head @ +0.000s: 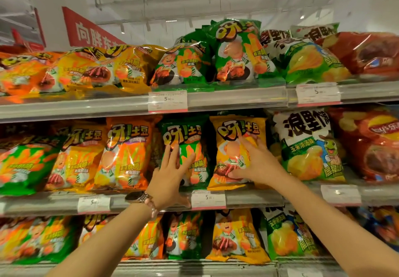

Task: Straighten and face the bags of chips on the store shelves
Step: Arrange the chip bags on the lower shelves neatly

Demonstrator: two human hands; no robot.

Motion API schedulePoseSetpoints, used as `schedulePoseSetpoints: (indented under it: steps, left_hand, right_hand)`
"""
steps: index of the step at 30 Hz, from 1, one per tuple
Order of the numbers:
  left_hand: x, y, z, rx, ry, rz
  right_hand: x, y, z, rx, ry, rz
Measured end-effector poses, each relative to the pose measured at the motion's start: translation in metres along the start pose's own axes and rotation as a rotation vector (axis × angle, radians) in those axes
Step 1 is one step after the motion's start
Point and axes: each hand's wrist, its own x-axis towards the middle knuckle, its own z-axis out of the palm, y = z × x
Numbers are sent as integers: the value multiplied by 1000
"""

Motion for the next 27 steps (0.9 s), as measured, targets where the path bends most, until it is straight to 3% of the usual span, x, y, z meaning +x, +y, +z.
schedulePoseSetpoints:
  steps: [10,17,19,21,24,25,27]
  left_hand:
    - [4,-5,10,23,27,20]
    - [-2,-22,-1,-182,51,131]
    - [-11,-36,-11,-282,125,169]
    - [-24,-56,-21,-257,303,177]
    - [-38,-90,-24,-245,653,10]
    - [-41,-101,-23,-253,704,-92]
    - [-43,-118,-21,-301,628,-292]
  right_hand:
    - [-22,5,17,257,432,-142]
    - [-51,-32,19,262,435,-209]
    - [-56,-45,20,261,416,-203]
    - [-59,-59,23,262,399,-190]
    - [-61,-80,29,258,400,-182]
    - [-61,-87,32,249,402,-186]
    - [-62,-100,37,235,393,-194]
